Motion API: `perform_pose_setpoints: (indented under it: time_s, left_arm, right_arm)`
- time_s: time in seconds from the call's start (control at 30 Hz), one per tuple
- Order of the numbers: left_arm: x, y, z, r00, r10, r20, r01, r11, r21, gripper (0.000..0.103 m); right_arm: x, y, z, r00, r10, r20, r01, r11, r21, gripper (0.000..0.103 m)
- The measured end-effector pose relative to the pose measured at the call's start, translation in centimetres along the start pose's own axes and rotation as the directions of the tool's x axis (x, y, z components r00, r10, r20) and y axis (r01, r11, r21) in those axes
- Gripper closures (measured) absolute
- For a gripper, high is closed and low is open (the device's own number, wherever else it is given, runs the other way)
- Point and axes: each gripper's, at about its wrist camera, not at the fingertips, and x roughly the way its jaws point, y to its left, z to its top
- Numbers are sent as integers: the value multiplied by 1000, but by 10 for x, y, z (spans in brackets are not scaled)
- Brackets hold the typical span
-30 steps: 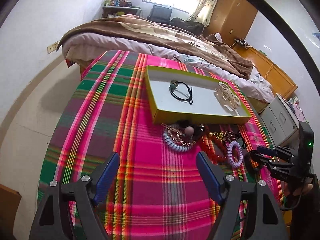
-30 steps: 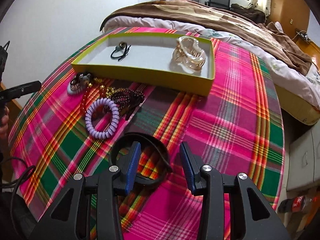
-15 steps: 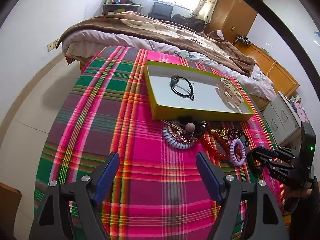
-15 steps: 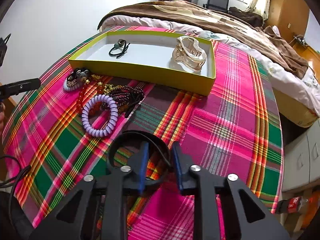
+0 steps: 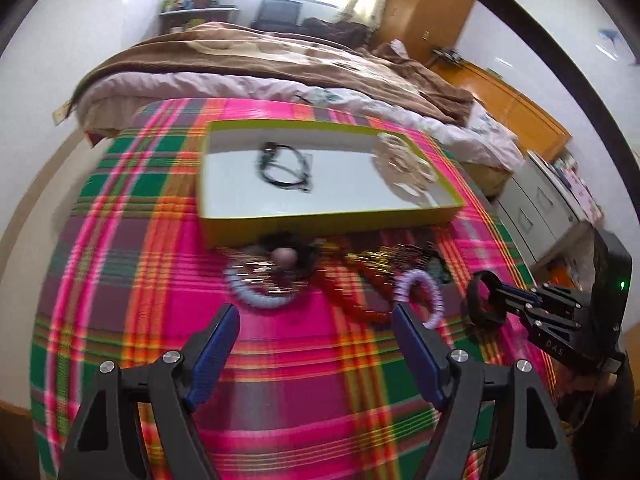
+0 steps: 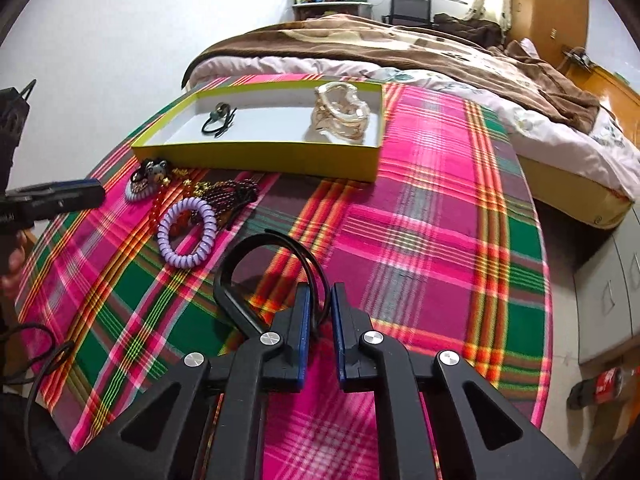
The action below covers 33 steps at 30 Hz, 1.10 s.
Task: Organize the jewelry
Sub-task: 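Grasp a purple coil hair tie with the left tool while the right tool holds the black band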
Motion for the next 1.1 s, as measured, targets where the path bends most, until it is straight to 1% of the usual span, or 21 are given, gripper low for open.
perform_pose_setpoints:
  time_s: [0.1, 0.27, 0.37, 0.43, 0.53, 0.57, 0.63, 0.7, 0.77, 0.8, 0.83, 0.87, 0.9, 0.97, 1.03, 1.1]
  left_arm:
    - [13, -19, 4, 999, -27, -22, 28, 999, 24, 25]
    - [29, -42, 10, 999, -10, -39, 12, 999, 53, 25]
    - [38, -52, 11, 998, -1, -59, 6, 997, 80, 29]
    - [44, -55, 11, 997, 14, -74, -7, 996, 88, 36]
    - [51, -59, 10, 996, 18, -87, -9, 995, 101, 42]
    - [51, -61, 10, 996, 29, -80, -20, 994, 110, 44]
    - [53, -62, 10, 996, 26, -83, -16, 993, 113, 51]
    - [56, -63, 10, 995, 36, -97, -24, 993, 118, 55]
    - [59, -66, 9, 993, 45, -105, -31, 991, 132, 62]
    - [61, -67, 9, 993, 41, -111, -25, 990, 135, 67]
    - [62, -68, 9, 993, 38, -114, -22, 990, 140, 70]
    - [62, -70, 8, 993, 39, -114, -22, 989, 147, 72]
    - [63, -71, 8, 993, 40, -114, -23, 988, 152, 77]
    - [62, -73, 7, 993, 41, -112, -23, 987, 160, 82]
    - [61, -74, 7, 993, 49, -107, -31, 986, 164, 90]
    - [59, -73, 8, 994, 44, -103, -27, 988, 155, 92]
  right_arm:
    - [-6, -7, -5, 1000, -1, 13, 0, 1000, 26, 93]
    - [-14, -13, -8, 1000, -1, 29, -1, 999, 46, 93]
    - [-16, -16, -10, 999, -2, 36, 0, 998, 59, 93]
    - [-16, -16, -11, 999, 1, 39, -3, 998, 66, 93]
    - [-17, -17, -12, 999, 2, 44, -5, 998, 70, 93]
    - [-17, -18, -13, 999, 1, 45, -4, 997, 71, 93]
    - [-17, -18, -13, 999, -4, 47, 0, 997, 73, 93]
    - [-16, -18, -14, 999, -1, 47, -2, 997, 74, 93]
    - [-16, -18, -15, 999, 2, 48, -5, 997, 74, 93]
    - [-16, -17, -15, 999, 3, 47, -7, 997, 73, 93]
    - [-16, -17, -15, 999, 5, 47, -8, 997, 73, 93]
    - [-16, -17, -15, 999, 5, 46, -9, 997, 73, 93]
    - [-16, -17, -15, 999, 6, 46, -9, 997, 74, 93]
    - [-16, -17, -16, 999, 7, 46, -10, 997, 74, 93]
    - [-16, -17, -16, 999, 6, 46, -10, 997, 75, 93]
    - [-17, -17, -16, 999, 5, 49, -9, 997, 77, 93]
